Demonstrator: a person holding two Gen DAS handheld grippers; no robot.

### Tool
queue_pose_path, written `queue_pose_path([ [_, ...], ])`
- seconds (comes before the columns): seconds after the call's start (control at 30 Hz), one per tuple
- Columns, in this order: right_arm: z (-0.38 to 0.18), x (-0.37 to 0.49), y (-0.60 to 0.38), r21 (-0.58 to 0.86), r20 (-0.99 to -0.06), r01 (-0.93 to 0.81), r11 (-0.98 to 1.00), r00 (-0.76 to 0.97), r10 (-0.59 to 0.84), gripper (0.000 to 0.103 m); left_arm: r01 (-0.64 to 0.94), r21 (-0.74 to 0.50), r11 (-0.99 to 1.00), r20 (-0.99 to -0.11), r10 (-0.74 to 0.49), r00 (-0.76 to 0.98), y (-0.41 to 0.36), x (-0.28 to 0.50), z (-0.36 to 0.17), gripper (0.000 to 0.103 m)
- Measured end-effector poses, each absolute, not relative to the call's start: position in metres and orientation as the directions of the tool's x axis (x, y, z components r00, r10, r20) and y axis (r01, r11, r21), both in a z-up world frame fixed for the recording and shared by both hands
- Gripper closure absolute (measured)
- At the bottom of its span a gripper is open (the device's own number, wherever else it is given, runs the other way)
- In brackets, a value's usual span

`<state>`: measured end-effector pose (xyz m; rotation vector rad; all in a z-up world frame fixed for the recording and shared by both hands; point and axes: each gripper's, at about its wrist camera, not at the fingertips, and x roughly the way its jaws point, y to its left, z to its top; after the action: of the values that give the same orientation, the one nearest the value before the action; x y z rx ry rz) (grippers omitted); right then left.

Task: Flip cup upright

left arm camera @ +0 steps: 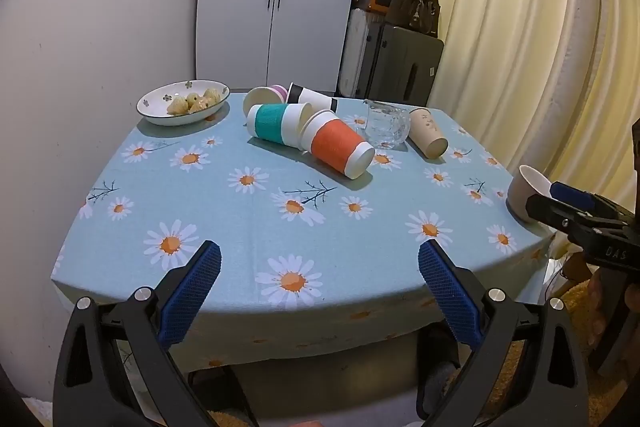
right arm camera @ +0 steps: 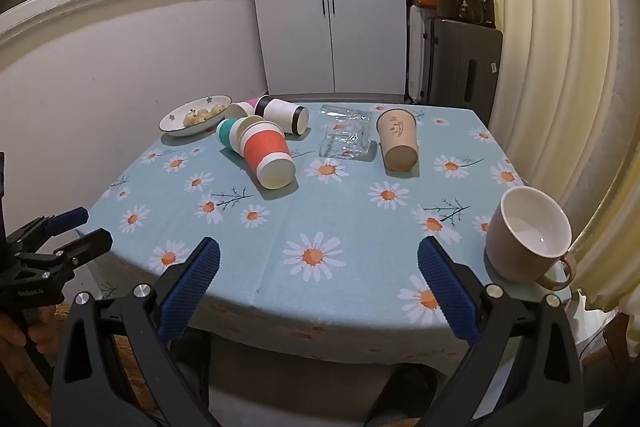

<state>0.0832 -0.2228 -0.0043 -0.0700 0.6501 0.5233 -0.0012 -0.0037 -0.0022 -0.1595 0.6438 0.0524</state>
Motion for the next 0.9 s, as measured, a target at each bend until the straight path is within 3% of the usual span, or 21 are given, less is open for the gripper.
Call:
queue_pose_path([
  [0.9, -0.0065, 0.0818, -0.2223, 0.097, -0.604, -0.486, 0.868, 0.665, 0.440, 0.005, -0.097, -0.129, 0.987, -0.614, -0.003, 0.789, -0.0050, 0.0005, -0.0044, 0.007],
])
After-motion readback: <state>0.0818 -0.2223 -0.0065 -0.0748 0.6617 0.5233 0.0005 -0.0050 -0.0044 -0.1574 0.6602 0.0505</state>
